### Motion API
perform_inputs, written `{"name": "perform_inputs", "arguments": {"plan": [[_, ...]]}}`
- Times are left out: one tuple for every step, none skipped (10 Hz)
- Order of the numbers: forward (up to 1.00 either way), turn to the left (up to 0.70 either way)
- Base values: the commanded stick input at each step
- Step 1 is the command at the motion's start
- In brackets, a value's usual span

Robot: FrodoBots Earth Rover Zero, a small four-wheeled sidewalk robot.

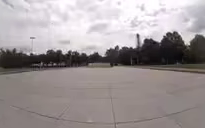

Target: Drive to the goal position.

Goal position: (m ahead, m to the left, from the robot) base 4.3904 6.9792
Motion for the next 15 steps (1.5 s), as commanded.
{"name": "perform_inputs", "arguments": {"plan": [[1.0, 0.0], [1.0, 0.0], [1.0, 0.0], [1.0, 0.0], [1.0, 0.0], [1.0, 0.0], [1.0, 0.0], [1.0, 0.0], [1.0, 0.0], [1.0, 0.0], [1.0, 0.0], [1.0, 0.0], [1.0, 0.0], [1.0, 0.0], [1.0, 0.0]]}}
